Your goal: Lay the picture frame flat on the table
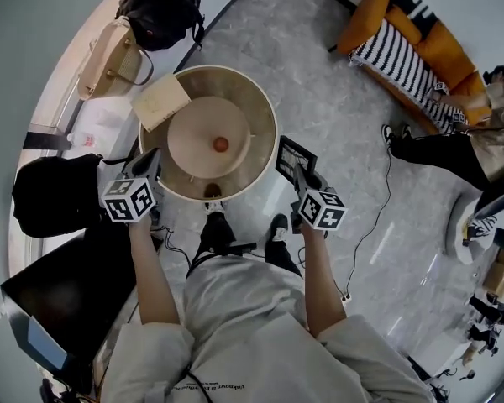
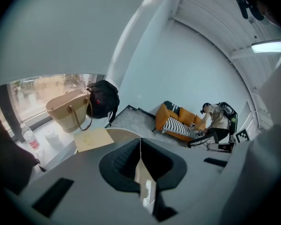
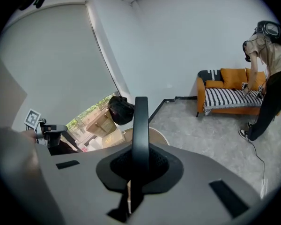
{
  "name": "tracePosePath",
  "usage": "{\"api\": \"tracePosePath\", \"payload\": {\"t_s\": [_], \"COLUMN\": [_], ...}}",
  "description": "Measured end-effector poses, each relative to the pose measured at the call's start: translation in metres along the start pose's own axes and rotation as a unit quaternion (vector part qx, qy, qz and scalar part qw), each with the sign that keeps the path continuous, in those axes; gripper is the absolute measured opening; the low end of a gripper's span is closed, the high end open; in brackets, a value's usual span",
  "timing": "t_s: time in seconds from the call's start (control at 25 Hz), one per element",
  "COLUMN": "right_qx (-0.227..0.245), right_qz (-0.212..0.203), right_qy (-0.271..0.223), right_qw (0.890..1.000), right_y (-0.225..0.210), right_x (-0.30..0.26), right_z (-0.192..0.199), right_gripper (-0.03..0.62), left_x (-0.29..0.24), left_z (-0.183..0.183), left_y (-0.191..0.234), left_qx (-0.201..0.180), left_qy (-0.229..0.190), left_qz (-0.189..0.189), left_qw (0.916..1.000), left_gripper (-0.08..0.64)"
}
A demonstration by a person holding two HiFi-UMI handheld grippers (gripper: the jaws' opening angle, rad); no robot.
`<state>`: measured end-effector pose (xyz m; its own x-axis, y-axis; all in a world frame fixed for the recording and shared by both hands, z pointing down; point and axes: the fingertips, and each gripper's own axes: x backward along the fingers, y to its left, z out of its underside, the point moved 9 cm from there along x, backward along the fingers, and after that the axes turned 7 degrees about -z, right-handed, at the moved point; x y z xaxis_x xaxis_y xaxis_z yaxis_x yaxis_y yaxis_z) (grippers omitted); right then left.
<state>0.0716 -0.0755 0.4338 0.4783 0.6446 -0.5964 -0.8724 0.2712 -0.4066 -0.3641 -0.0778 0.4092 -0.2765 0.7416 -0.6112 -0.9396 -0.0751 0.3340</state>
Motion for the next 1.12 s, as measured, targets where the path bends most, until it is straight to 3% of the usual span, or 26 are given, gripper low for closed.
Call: {"api": "tracePosePath", "payload": {"t_s": [0.2, 0.4, 0.52, 0.8, 1.12], "right_qx": [-0.007, -0.041, -0.057, -0.092, -0.114], "right_qz": [0.001, 0.008, 0.005, 0.010, -0.019], "right_qy": [0.051, 0.070, 0.072, 0.049, 0.046], "right_qw": [0.999, 0.997, 0.996, 0.995, 0.992], "right_y": [0.006, -0.001, -0.001, 0.000, 0.003], "right_x": [-0.047, -0.099, -0.130, -0.206, -0.265], "right_z": [0.045, 0.088, 0.108, 0.140, 0.157], "right_gripper": [0.041, 0.041, 0.041, 0.041, 0.041], "left_x": [-0.048, -0.101, -0.126, -0.193, -0.256], "left_z": [0.040, 0.092, 0.118, 0.158, 0.166], "left_y": [0.022, 0.029, 0.039, 0.049, 0.032], "left_qx": [-0.054, -0.116, -0.136, -0.134, -0.145], "left_qy": [0.091, 0.153, 0.184, 0.205, 0.227], "left_qz": [0.032, 0.091, 0.108, 0.130, 0.173], "left_qw": [0.9939, 0.9772, 0.9673, 0.9607, 0.9473], "left_gripper": [0.023, 0.023, 0.023, 0.023, 0.023]}}
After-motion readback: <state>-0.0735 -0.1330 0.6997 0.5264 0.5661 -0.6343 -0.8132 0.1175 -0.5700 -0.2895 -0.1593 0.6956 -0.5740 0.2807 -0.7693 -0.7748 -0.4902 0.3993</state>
